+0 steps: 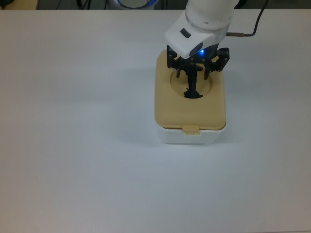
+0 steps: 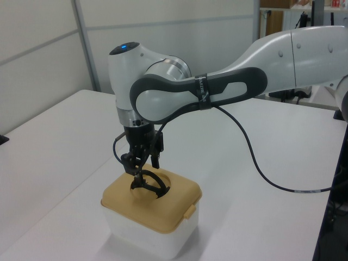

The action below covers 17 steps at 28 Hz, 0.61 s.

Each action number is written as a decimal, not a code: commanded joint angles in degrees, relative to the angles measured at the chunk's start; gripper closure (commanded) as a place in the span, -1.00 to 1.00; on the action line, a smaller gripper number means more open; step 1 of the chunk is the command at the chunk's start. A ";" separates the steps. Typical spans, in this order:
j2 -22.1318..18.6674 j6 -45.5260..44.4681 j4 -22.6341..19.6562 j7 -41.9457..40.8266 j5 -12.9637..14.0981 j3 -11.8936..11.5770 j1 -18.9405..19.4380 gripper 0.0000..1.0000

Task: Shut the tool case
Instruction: 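Lower the lid onto the box rim and press it down, then open the gripper and raise it off the lid handle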

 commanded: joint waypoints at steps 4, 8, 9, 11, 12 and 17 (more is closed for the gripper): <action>-1.78 -3.92 1.08 -1.73 -1.17 -0.51 0.44 -1.00; -3.45 -5.49 0.81 -3.32 -1.08 -0.86 0.00 -1.00; -3.45 -6.20 0.81 -3.67 -1.08 -0.95 0.00 -1.00; -3.54 -7.17 0.81 -4.46 -1.08 -1.13 -0.17 -1.00; -3.63 -7.44 0.81 -4.64 -1.17 -1.13 -0.18 -1.00; -3.63 -8.76 0.55 -5.78 -1.17 -1.57 -1.75 -1.00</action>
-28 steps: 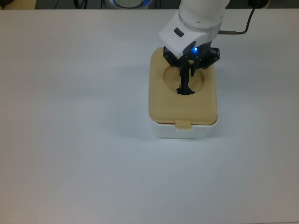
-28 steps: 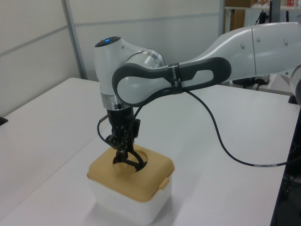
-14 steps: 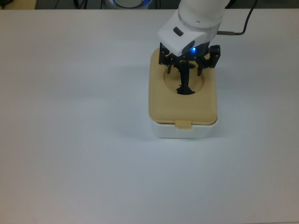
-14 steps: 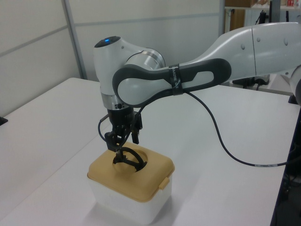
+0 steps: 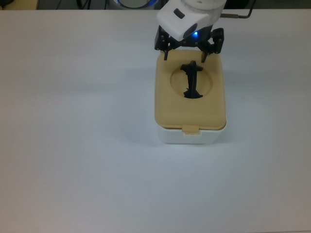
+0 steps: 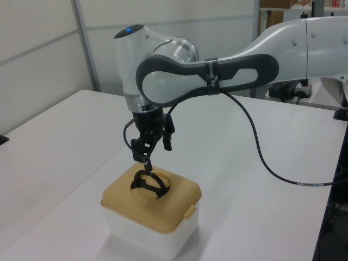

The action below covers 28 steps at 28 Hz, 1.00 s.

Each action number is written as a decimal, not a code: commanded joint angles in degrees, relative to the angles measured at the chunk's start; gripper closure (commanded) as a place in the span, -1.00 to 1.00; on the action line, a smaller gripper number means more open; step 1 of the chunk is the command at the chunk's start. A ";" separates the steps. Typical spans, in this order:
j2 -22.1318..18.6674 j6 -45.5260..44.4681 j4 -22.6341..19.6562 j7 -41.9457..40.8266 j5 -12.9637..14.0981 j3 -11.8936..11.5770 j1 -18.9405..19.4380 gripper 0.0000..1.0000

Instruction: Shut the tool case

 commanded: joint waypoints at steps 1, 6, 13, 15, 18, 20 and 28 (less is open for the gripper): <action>-0.37 -1.68 -0.38 -2.60 -0.65 -0.61 -1.61 -1.00; -0.46 -1.68 -0.39 -4.36 -0.65 -0.61 -4.77 -1.00; -0.72 -1.59 -0.39 -7.78 -0.39 -0.61 -10.48 -1.00; -0.64 -1.50 -0.39 -8.32 -0.39 -0.61 -11.37 -1.00; -0.72 -1.59 -0.39 -9.45 -0.39 -0.61 -13.12 -1.00; -0.81 -1.59 -0.39 -10.07 -0.39 -0.61 -14.09 -1.00; -0.72 -1.59 -0.39 -12.45 -0.21 -0.61 -17.43 -1.00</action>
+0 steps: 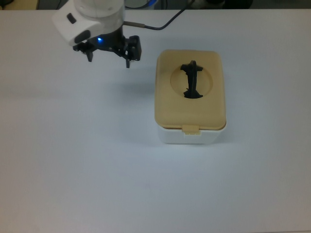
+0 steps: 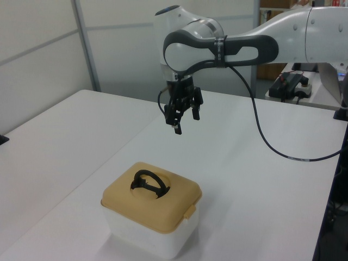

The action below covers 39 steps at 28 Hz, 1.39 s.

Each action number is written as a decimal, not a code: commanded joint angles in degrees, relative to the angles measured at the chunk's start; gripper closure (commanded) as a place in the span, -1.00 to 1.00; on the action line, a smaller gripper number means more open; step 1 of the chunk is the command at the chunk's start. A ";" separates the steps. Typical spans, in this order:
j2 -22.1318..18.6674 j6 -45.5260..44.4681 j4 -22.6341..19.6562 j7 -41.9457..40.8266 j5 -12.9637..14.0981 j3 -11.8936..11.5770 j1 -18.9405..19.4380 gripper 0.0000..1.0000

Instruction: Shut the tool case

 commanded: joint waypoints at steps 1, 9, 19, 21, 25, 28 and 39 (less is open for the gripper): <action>-0.77 -0.99 -0.32 -2.15 -0.13 0.11 -1.78 -1.00; -0.77 -0.99 -0.32 -3.02 -0.39 0.11 -3.19 -1.00; -0.42 -0.73 -0.32 -3.47 -0.48 0.11 -4.16 -1.00; -0.42 -0.73 -0.32 -3.47 -0.39 0.11 -4.42 -1.00; -0.33 -0.73 -0.32 -3.47 -0.48 0.11 -4.42 -1.00; -0.33 -0.73 -0.32 -3.38 -0.48 0.11 -4.51 -1.00; -0.15 -0.64 -0.41 -3.38 -0.48 0.11 -4.60 -1.00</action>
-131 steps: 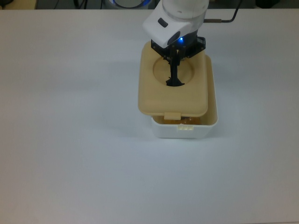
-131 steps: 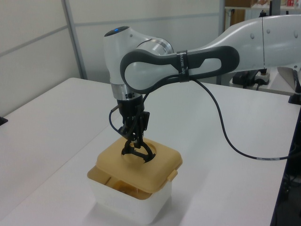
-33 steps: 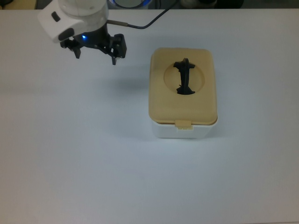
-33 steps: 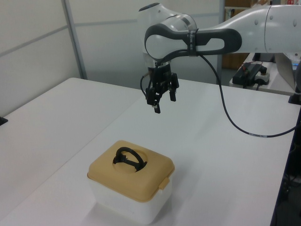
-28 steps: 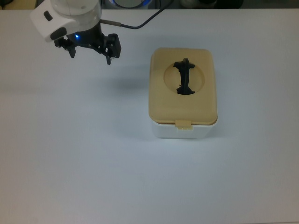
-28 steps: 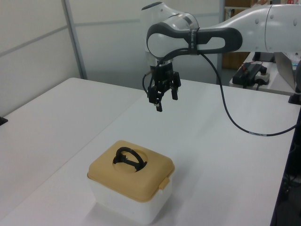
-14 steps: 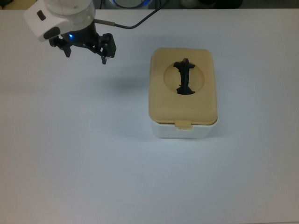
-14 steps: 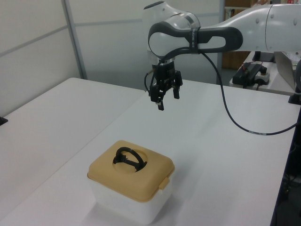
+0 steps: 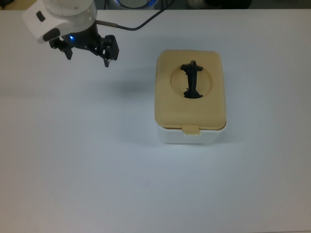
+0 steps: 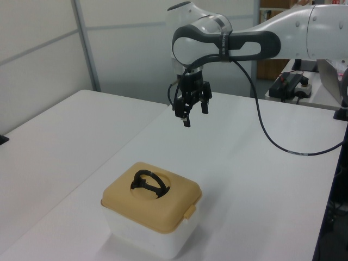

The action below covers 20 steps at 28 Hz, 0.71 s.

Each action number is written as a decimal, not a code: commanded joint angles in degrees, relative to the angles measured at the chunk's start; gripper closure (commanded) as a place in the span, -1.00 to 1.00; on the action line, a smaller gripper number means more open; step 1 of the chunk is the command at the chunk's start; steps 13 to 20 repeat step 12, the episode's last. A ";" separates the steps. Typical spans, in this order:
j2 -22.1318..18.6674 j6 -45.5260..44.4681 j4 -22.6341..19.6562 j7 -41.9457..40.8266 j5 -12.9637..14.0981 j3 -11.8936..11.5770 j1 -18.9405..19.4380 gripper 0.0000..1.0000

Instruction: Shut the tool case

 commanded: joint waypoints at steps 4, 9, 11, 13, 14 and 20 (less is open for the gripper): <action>-0.30 -0.64 -0.38 -1.27 -0.57 0.11 -0.39 -1.00; -0.30 -0.47 -0.38 -1.27 -0.57 0.11 -1.01 -1.00; -0.30 -0.47 -0.38 -1.36 -0.57 0.11 -1.10 -1.00; -0.22 -0.47 -0.38 -1.36 -0.66 0.11 -1.10 -1.00; -0.22 -0.47 -0.38 -1.36 -0.66 0.11 -1.10 -1.00; -0.22 -0.47 -0.38 -1.36 -0.66 0.11 -1.10 -1.00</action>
